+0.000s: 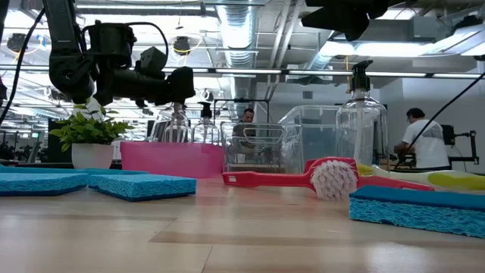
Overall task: Pick & Place Kitchen Sink Supplies
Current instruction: Put the bottom transparent soap dispenser into the red bin, then put the transparent soap dispenser into the red bin
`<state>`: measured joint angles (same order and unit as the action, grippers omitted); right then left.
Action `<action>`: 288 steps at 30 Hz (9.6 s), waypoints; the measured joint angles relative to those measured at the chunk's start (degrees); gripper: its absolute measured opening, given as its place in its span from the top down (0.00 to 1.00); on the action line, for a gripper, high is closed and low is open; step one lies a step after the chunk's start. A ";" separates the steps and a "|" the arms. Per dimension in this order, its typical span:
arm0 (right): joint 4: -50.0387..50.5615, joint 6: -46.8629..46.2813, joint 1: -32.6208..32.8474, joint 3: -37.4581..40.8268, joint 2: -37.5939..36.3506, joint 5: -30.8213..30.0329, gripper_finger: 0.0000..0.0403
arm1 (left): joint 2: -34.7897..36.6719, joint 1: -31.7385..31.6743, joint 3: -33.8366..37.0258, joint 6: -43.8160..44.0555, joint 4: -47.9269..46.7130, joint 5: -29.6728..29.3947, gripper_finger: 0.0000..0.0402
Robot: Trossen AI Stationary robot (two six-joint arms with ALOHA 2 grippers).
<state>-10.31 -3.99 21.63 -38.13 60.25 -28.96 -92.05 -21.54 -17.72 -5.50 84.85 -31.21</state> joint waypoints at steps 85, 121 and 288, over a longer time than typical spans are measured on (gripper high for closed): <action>-0.16 -0.59 -0.02 -0.02 0.60 0.38 0.41 | 0.04 0.02 0.00 4.84 -4.01 2.11 0.43; -2.54 -1.02 -2.62 -0.04 4.72 0.42 0.41 | 0.04 0.00 0.09 -0.28 -9.89 1.79 0.30; 61.70 -50.09 20.77 -2.80 -3.38 -30.96 0.41 | 20.57 32.48 0.13 -5.79 -12.41 12.20 0.30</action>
<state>51.39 -54.08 42.40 -40.93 56.87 -59.92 -71.48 10.94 -17.58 -11.29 72.44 -19.00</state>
